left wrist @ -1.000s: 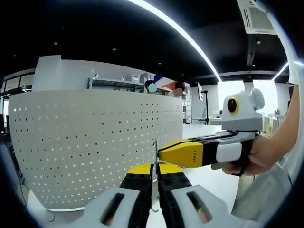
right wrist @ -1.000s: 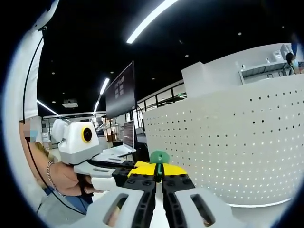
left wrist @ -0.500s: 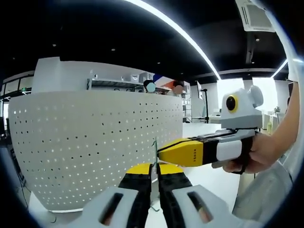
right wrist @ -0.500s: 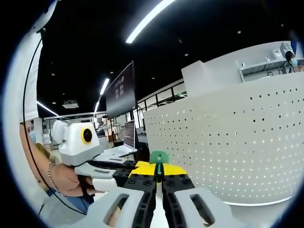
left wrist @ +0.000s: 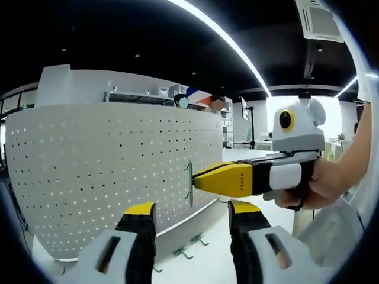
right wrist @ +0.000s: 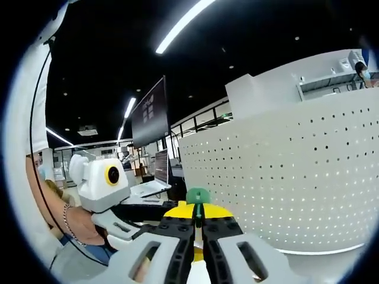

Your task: Insert the hook assembly into the mounting plate slot until the hook locks in place.

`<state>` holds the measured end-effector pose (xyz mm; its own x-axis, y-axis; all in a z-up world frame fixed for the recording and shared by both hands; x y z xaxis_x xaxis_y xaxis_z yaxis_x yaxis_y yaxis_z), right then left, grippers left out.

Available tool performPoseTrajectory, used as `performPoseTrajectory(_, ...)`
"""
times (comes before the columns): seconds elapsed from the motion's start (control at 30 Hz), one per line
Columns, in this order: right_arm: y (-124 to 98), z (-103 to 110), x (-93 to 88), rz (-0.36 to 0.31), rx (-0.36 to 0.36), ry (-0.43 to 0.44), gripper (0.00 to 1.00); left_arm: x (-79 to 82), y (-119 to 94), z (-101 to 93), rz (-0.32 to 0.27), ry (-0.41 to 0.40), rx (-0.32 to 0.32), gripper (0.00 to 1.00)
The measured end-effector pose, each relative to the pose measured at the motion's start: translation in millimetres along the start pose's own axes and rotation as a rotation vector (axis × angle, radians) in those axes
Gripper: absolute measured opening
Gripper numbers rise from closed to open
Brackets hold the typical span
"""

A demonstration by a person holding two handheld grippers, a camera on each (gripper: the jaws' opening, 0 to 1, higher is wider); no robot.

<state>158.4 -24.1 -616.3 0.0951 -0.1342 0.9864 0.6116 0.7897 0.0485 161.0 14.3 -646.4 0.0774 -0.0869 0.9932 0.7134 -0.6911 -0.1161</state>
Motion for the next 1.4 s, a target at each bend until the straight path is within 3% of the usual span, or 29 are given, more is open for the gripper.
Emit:
performPoseTrajectory(0.1, -0.2, 0.5, -0.7, 0.003, 0.002, 0.002, 0.0, -2.3, 0.1, -1.3, 0.002, 0.007, -0.006, 0.61)
performPoseTrajectory(0.2, -0.5, 0.5, -1.3, 0.005, 0.002, 0.003, 0.0, -2.7, 1.6, -0.9, -0.003, 0.002, 0.0, 0.74)
performPoseTrajectory(0.27, -0.5, 0.4, -1.5, 0.006, 0.001, 0.001, 0.0, -2.8, 2.0, -0.8, -0.003, 0.002, 0.001, 0.77)
performPoseTrajectory(0.6, 0.3, 1.2, 0.1, 0.013, 0.004, -0.014, 0.0, -10.6, 1.2, 0.8, 0.032, 0.011, 0.001, 0.76)
performPoseTrajectory(1.2, 0.0, -26.8, 22.4, 0.039, -0.12, -0.088, 0.0, -71.8, -20.5, 2.5, 0.19, -0.033, 0.008, 0.74)
performPoseTrajectory(1.4, -0.2, -37.9, 25.7, 0.046, -0.16, -0.09, 0.0, -81.2, -25.6, 3.2, 0.213, -0.035, 0.017, 0.73)
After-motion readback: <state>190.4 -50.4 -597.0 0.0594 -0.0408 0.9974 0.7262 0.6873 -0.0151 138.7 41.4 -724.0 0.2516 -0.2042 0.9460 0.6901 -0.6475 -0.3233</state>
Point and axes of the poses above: the point that each gripper's makers call its tool centre point, and the gripper's own axes: y roughly forward along the fingers, z roughly to its left, x roughly out of its top, the point moved 3 cm from there along -y, roughly backward along the fingers, and after that the axes turned 3 degrees about x, right-handed, at the moved point
